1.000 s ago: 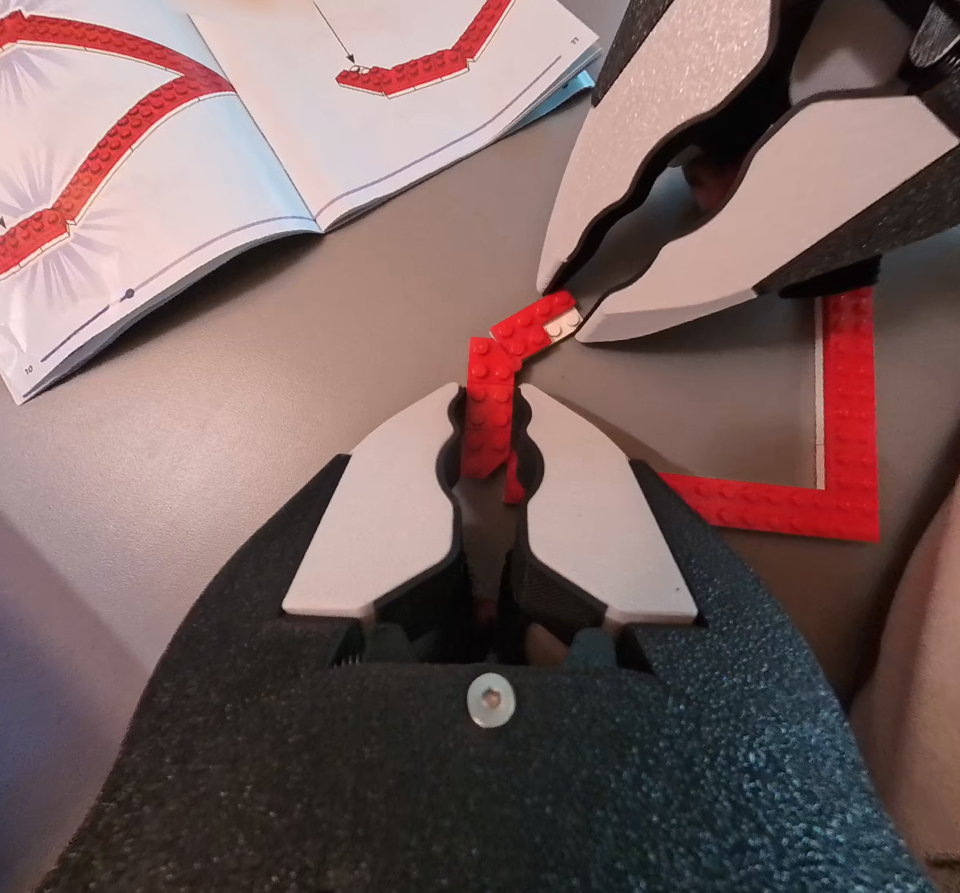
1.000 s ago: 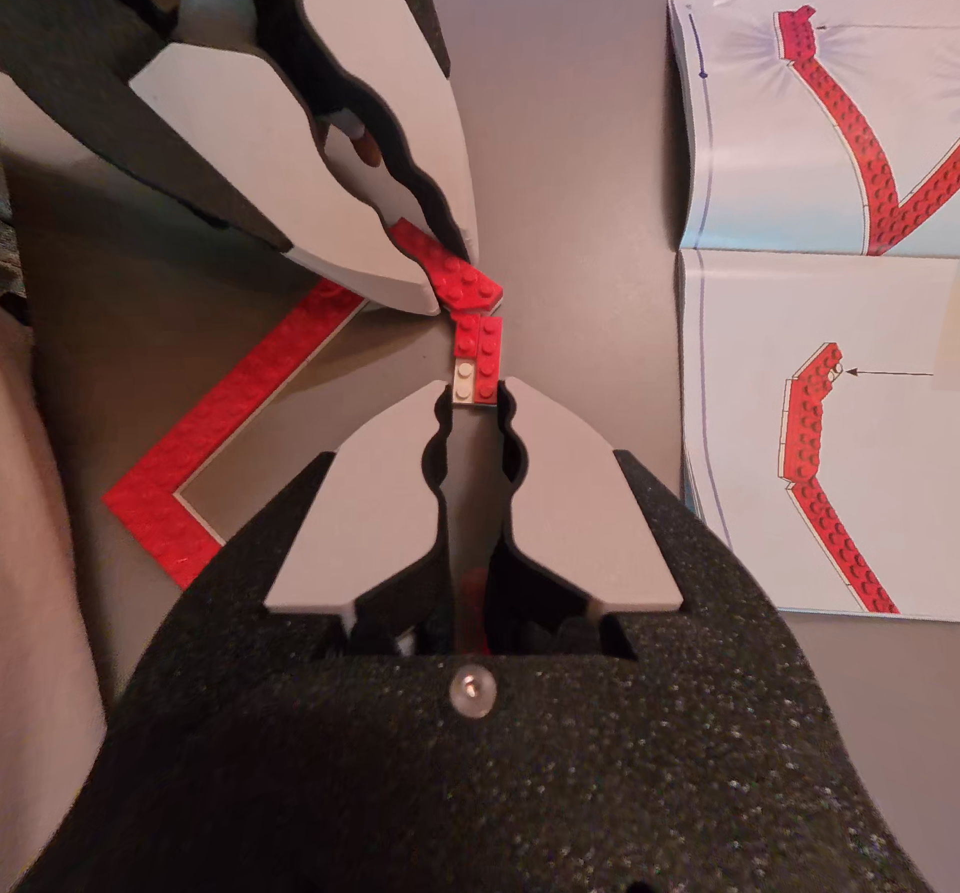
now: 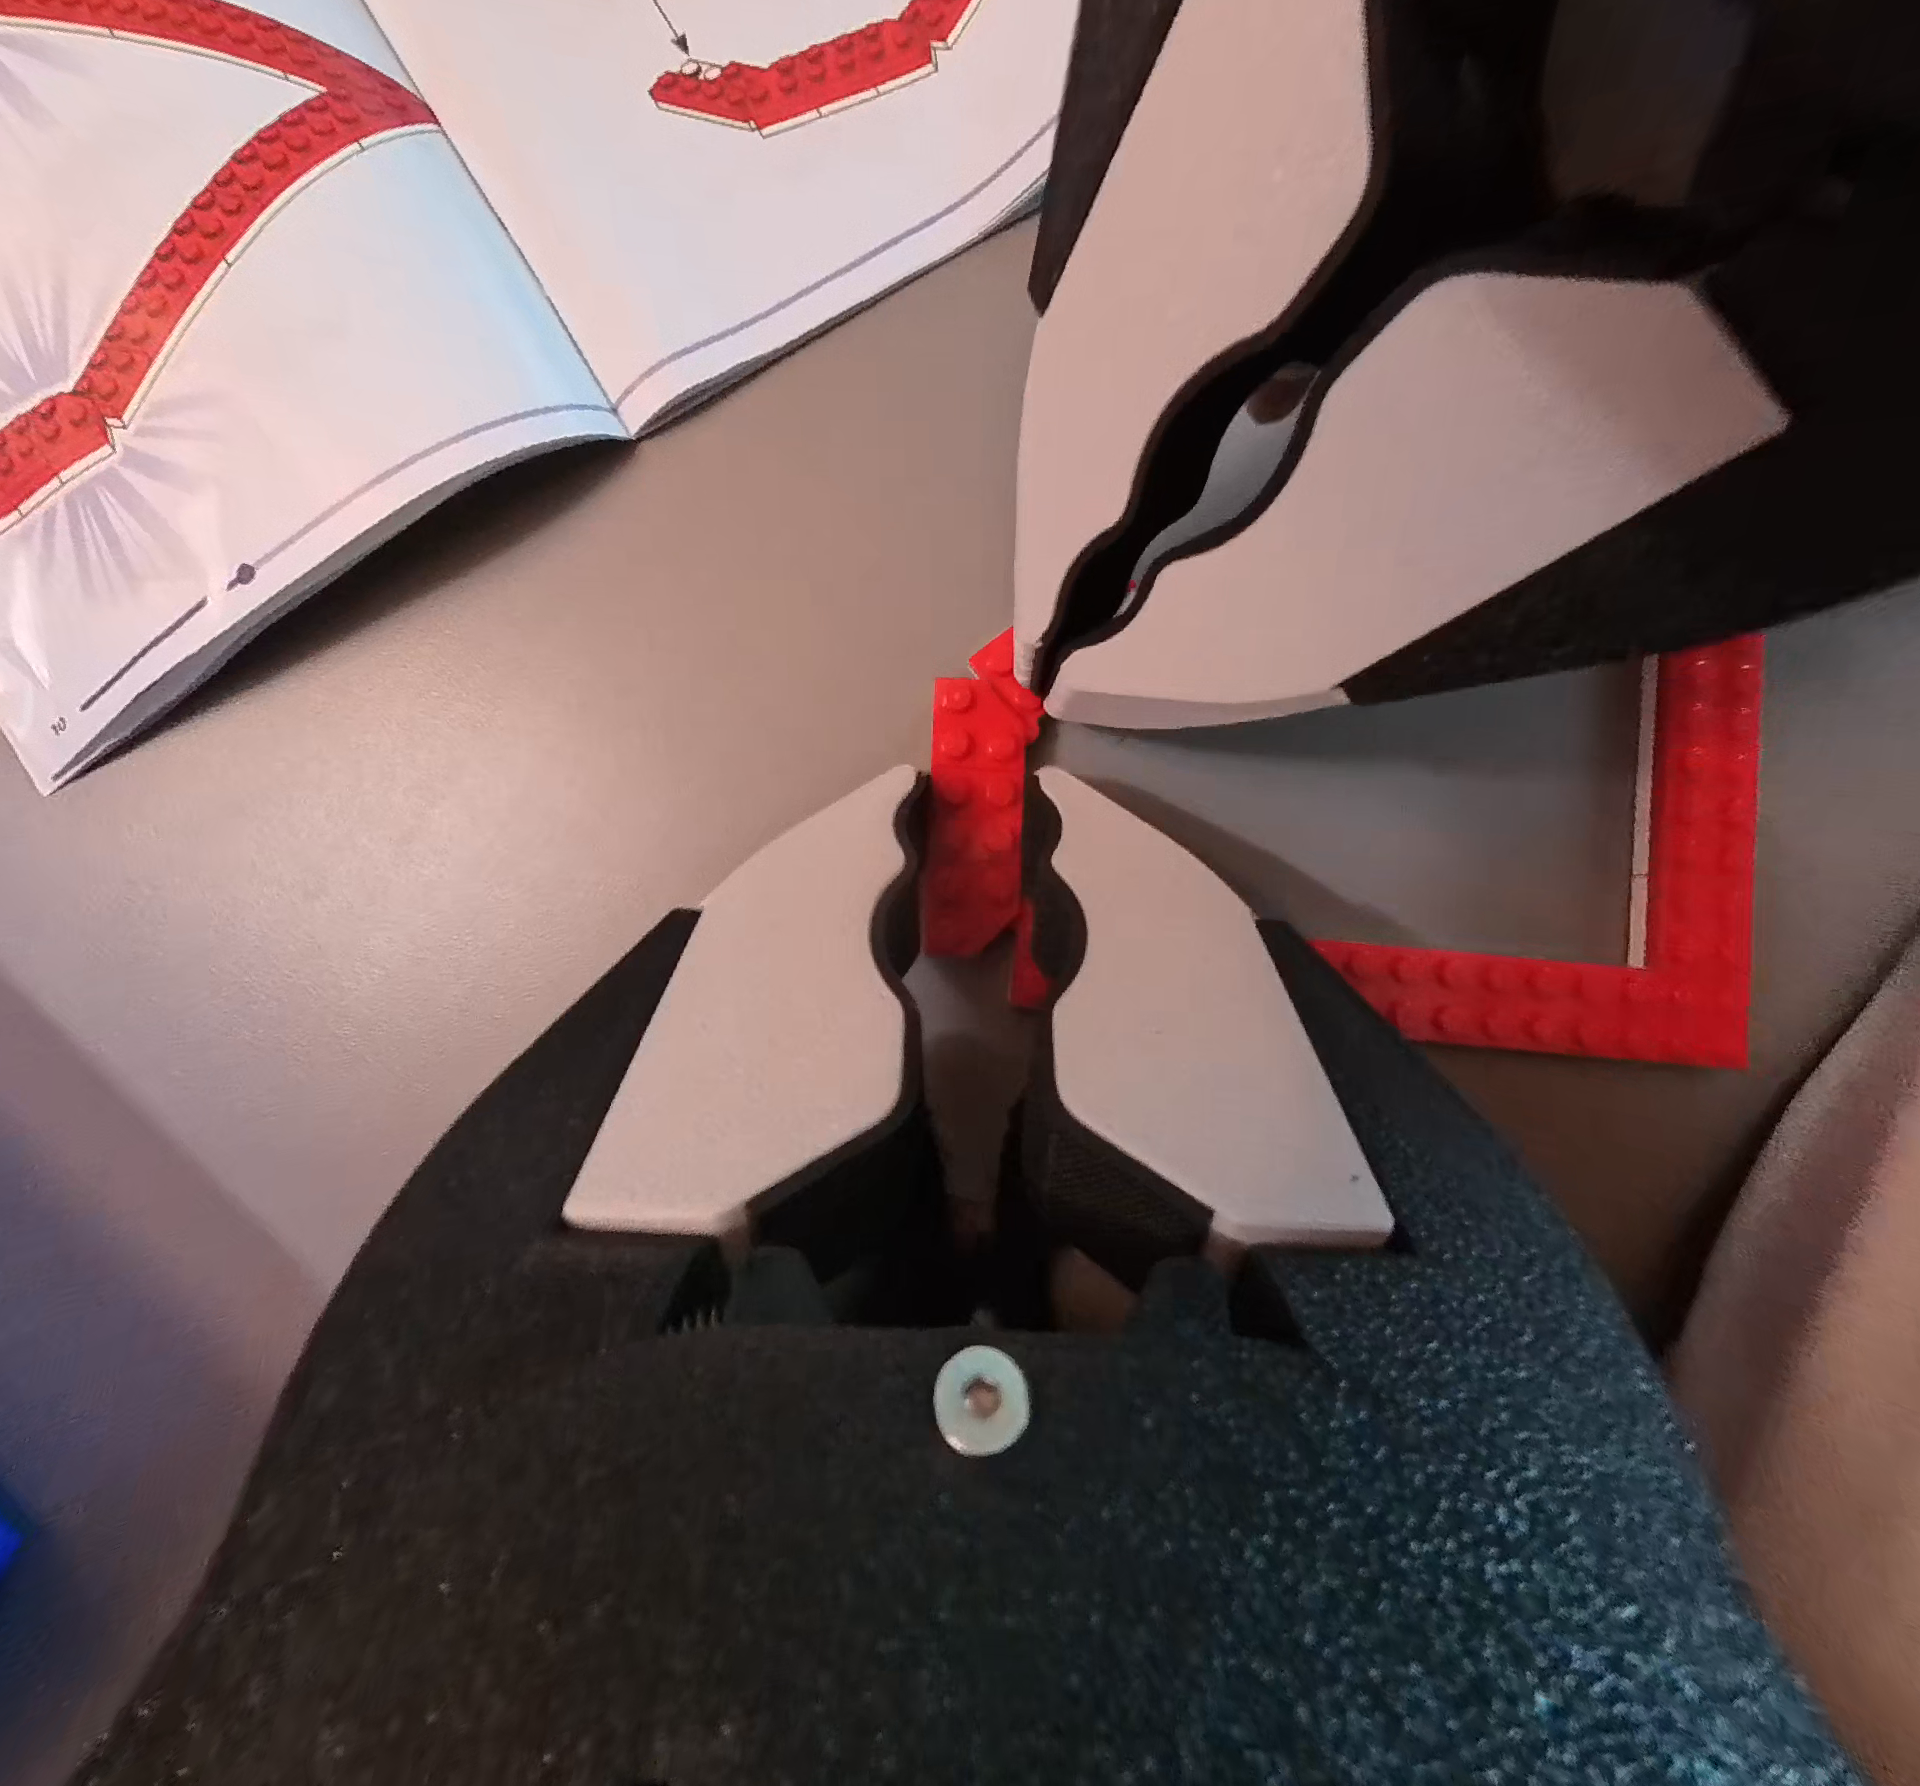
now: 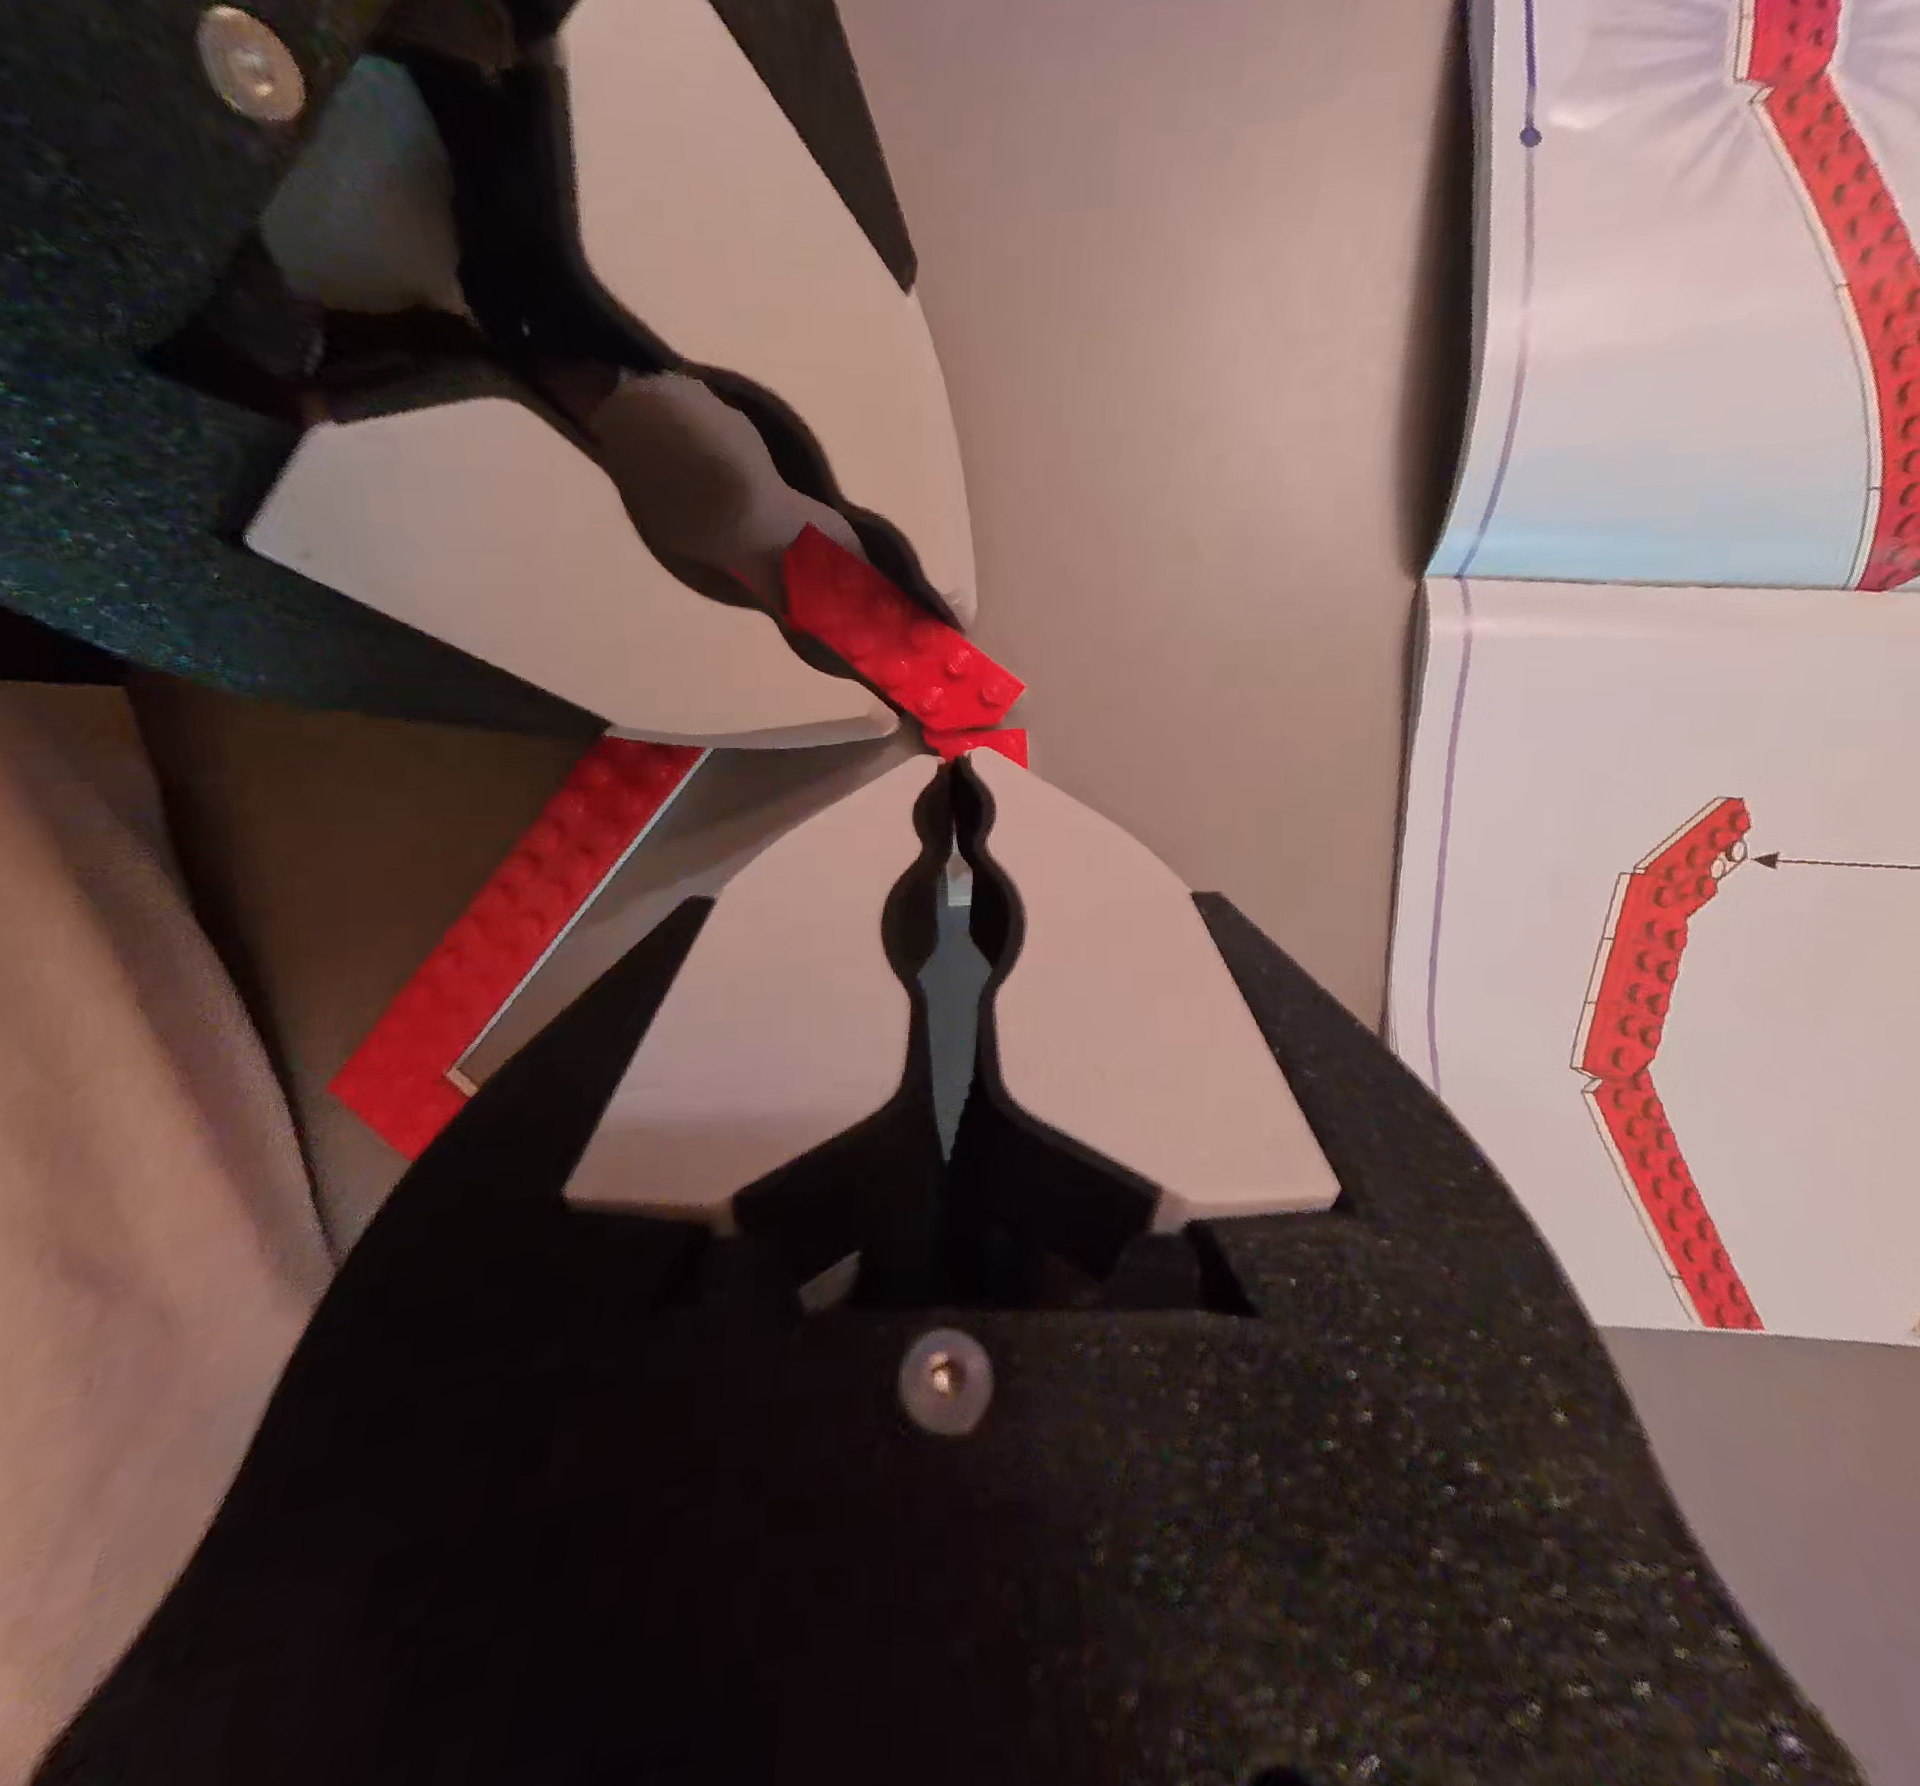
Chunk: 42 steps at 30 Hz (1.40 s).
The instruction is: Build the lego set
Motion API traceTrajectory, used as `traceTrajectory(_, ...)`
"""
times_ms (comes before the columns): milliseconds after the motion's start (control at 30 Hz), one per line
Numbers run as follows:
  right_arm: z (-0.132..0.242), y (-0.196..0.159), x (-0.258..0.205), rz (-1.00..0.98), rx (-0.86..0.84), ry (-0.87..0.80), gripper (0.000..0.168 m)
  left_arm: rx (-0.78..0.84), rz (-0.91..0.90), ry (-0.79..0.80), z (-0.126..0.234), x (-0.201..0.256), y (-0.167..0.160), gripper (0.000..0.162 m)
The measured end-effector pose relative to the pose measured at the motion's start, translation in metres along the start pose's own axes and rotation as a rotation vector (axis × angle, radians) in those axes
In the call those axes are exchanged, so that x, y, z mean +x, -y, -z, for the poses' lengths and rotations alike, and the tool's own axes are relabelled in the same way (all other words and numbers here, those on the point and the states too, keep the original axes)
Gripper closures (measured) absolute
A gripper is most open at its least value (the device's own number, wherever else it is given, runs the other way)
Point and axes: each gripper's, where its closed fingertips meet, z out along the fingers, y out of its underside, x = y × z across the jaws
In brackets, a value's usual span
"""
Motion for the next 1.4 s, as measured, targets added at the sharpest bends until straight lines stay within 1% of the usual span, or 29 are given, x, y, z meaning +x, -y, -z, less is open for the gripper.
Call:
traceTrajectory(33, 0.0, 0.0, 0.0, -0.012, 0.023, 0.012, 0.167, 0.0, -0.003, 0.002, 0.0, 0.0, 0.0, 0.145)
traceTrajectory(100, 0.0, 0.001, 0.0, -0.045, 0.08, 0.039, 0.167, 0.003, 0.001, 0.002, 0.0, 0.0, 0.0, 0.145)
traceTrajectory(167, -0.001, 0.003, 0.0, -0.029, 0.167, 0.043, 0.168, 0.005, 0.002, 0.001, 0.0, 0.0, 0.0, 0.145)
traceTrajectory(200, 0.001, 0.002, -0.002, -0.013, 0.196, 0.079, 0.168, 0.009, 0.001, -0.008, 0.0, 0.002, 0.0, 0.145)
traceTrajectory(267, 0.013, 0.001, -0.003, -0.062, 0.245, 0.133, 0.168, 0.014, 0.005, -0.009, 0.0, 0.002, 0.001, 0.145)
traceTrajectory(300, 0.024, 0.008, -0.003, -0.079, 0.317, 0.153, 0.168, 0.015, 0.005, -0.007, 0.0, 0.002, 0.001, 0.145)
traceTrajectory(333, 0.033, 0.011, -0.001, -0.081, 0.367, 0.136, 0.168, 0.017, 0.003, -0.005, 0.0, 0.002, 0.001, 0.144)
traceTrajectory(367, 0.037, 0.009, 0.002, -0.061, 0.364, 0.102, 0.168, 0.016, 0.003, 0.004, 0.0, 0.001, 0.001, 0.141)
traceTrajectory(433, 0.032, 0.0, 0.003, 0.0, 0.298, 0.046, 0.168, 0.011, 0.002, 0.027, 0.0, -0.005, 0.001, 0.134)
traceTrajectory(533, 0.018, -0.005, 0.004, 0.062, 0.241, -0.013, 0.168, 0.019, -0.008, 0.021, 0.0, -0.005, 0.002, 0.14)
traceTrajectory(600, 0.011, -0.001, 0.001, 0.082, 0.238, -0.025, 0.168, 0.028, -0.023, 0.02, 0.0, -0.004, 0.002, 0.144)
traceTrajectory(700, 0.003, 0.0, 0.002, 0.079, 0.213, -0.039, 0.167, 0.039, -0.013, 0.007, 0.0, -0.004, 0.002, 0.145)
traceTrajectory(900, 0.002, 0.0, 0.003, -0.016, 0.179, -0.03, 0.168, 0.063, 0.005, -0.013, -0.001, -0.003, 0.002, 0.145)
traceTrajectory(1033, 0.002, -0.001, 0.003, 0.004, 0.166, -0.05, 0.167, 0.065, -0.001, -0.01, -0.001, -0.003, 0.002, 0.145)
traceTrajectory(1167, 0.002, 0.001, 0.003, 0.003, 0.21, -0.018, 0.168, 0.06, 0.005, -0.018, -0.001, -0.003, 0.002, 0.145)
traceTrajectory(1233, 0.005, 0.0, 0.0, 0.06, 0.257, 0.018, 0.168, 0.057, 0.02, -0.035, 0.0, -0.001, 0.002, 0.141)
traceTrajectory(1267, 0.01, 0.002, 0.001, 0.038, 0.297, 0.031, 0.165, 0.054, 0.032, -0.048, 0.0, 0.001, 0.002, 0.134)
traceTrajectory(1300, 0.021, 0.006, 0.003, 0.002, 0.362, 0.04, 0.153, 0.048, 0.038, -0.056, 0.001, 0.001, 0.002, 0.128)
traceTrajectory(1367, 0.041, 0.007, 0.008, -0.052, 0.467, 0.046, 0.154, 0.041, 0.037, -0.06, 0.003, 0.001, 0.0, 0.126)
traceTrajectory(1400, 0.046, 0.001, 0.011, -0.073, 0.465, 0.032, 0.154, 0.038, 0.036, -0.062, 0.003, 0.0, 0.0, 0.125)
